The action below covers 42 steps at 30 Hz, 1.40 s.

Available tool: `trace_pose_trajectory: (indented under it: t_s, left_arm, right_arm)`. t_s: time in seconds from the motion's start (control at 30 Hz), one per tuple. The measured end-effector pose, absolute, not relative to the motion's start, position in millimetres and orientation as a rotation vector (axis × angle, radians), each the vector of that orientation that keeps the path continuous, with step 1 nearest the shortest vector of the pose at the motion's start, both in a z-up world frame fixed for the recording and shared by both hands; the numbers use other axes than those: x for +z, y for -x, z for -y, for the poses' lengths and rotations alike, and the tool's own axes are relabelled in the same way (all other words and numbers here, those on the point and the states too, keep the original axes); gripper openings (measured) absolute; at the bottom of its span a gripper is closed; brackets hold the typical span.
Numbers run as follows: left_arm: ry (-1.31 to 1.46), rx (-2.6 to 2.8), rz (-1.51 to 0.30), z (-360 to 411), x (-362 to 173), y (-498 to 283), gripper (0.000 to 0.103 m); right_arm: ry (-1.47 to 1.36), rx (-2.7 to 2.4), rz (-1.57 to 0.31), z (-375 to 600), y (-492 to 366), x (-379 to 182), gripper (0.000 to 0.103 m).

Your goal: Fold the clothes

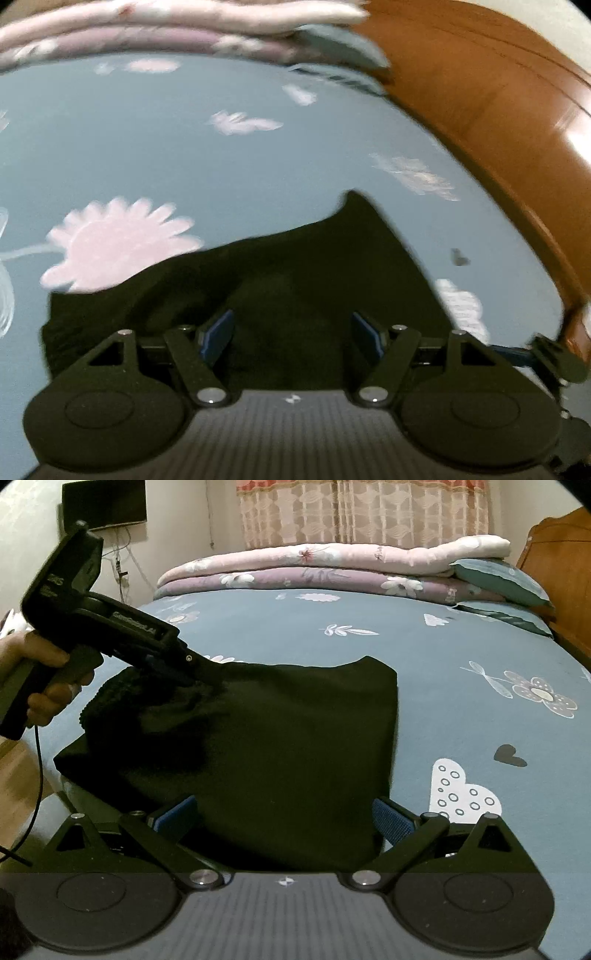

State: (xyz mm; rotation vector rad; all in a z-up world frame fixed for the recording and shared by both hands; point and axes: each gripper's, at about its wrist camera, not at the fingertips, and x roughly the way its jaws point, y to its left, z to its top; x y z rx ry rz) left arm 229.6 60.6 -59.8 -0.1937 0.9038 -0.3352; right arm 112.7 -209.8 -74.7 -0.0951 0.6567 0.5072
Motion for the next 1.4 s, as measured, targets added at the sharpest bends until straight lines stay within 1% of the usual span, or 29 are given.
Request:
trace_pose_trajectory:
  t_s: [0.1, 0.27, 0.37, 0.6, 0.83, 0.93, 1.07, 1.23, 1.33, 1.4]
  left_arm:
    - [0.208, -0.316, -0.928, -71, -71, -228, 0.070]
    - [0.215, -0.338, -0.877, -72, -48, -208, 0.071]
    - [0.223, -0.322, -0.827, -79, -32, -193, 0.077]
    - [0.235, -0.250, -0.781, -106, -20, -163, 0.079]
    - [0.259, -0.170, -0.735, -127, -18, -144, 0.081]
    - [0.282, -0.160, -0.740, -133, -23, -139, 0.082]
    - [0.284, -0.156, -0.746, -135, -27, -134, 0.082]
    - [0.286, -0.156, -0.737, -134, -26, -131, 0.082]
    - [0.283, -0.163, -0.731, -134, -24, -127, 0.082]
    - [0.279, -0.162, -0.727, -135, -23, -125, 0.082]
  right_arm:
    - [0.106, 0.511, -0.655, 207, -112, -74, 0.102]
    - [0.119, 0.510, -0.650, 205, -114, -70, 0.102]
    - [0.133, 0.531, -0.636, 198, -118, -63, 0.102]
    - [0.205, 0.702, -0.583, 151, -136, -43, 0.102]
    - [0.218, 0.919, -0.616, 92, -158, -51, 0.102]
    - [0.194, 0.949, -0.690, 81, -162, -70, 0.103]
    - [0.252, 0.930, -0.645, 77, -151, -81, 0.103]
    - [0.233, 0.899, -0.617, 77, -147, -87, 0.103]
    - [0.295, 0.871, -0.612, 72, -140, -80, 0.103]
    - [0.258, 0.886, -0.606, 72, -135, -70, 0.103]
